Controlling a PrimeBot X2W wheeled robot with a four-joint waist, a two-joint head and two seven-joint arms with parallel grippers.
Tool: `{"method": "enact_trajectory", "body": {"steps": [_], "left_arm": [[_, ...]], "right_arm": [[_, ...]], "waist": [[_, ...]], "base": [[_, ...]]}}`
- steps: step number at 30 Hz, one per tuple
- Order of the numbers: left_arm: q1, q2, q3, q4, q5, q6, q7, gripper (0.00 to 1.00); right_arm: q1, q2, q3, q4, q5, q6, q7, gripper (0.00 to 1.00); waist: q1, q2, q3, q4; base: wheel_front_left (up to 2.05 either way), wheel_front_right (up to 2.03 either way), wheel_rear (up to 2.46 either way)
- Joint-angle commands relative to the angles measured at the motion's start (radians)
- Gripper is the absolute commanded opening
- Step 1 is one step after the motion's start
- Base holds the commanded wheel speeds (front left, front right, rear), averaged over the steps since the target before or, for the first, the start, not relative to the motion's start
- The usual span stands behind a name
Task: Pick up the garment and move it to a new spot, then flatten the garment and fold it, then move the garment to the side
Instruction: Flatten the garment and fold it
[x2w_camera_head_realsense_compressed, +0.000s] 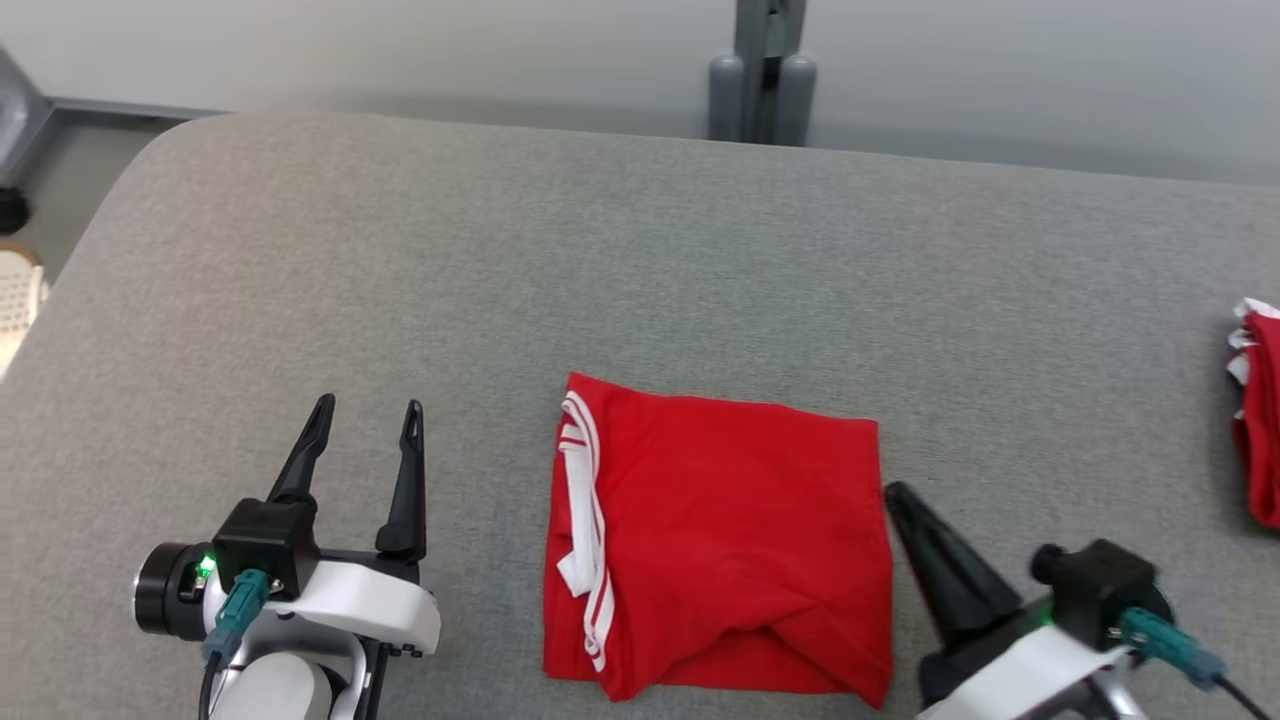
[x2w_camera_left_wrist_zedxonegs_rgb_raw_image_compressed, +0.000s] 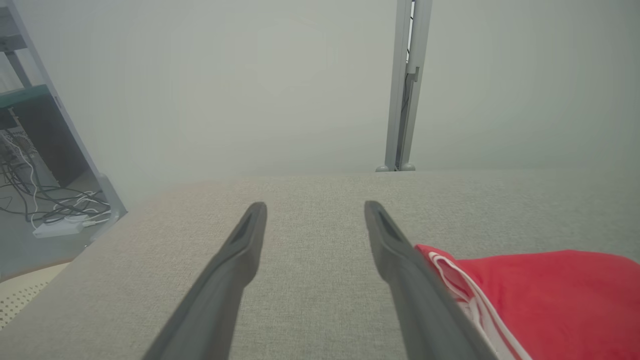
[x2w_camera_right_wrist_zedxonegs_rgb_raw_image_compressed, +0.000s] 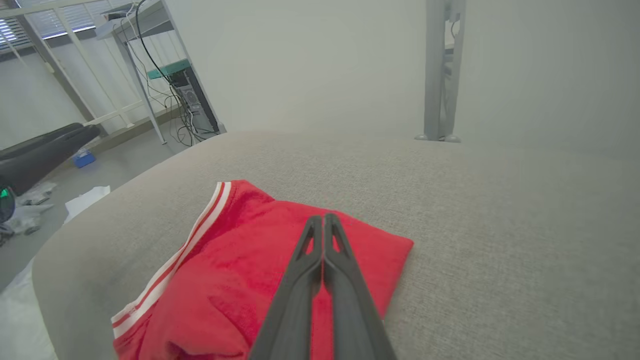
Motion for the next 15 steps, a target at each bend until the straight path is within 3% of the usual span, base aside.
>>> {"method": "enact_trajectory", "body": {"steps": [1, 15], "left_arm": [[-0.019, -0.004, -0.004, 0.009, -0.004, -0.007, -0.010, 1.00], [-0.046, -0.021, -0.009, 0.045, -0.015, -0.021, -0.033, 1.00]], "right_arm": [[-0.035, -0.018, 0.049, 0.039, 0.022, 0.000, -0.015, 0.00], [-0.171, -0.049, 0.386, 0.309, 0.160, 0.000, -0.081, 0.00]], "waist": [[0.0000, 0.0000, 0.012, 0.028], [0.0000, 0.0000, 0.035, 0.072]], "base": [[0.00, 0.00, 0.00], [0.00, 0.00, 0.00]]}}
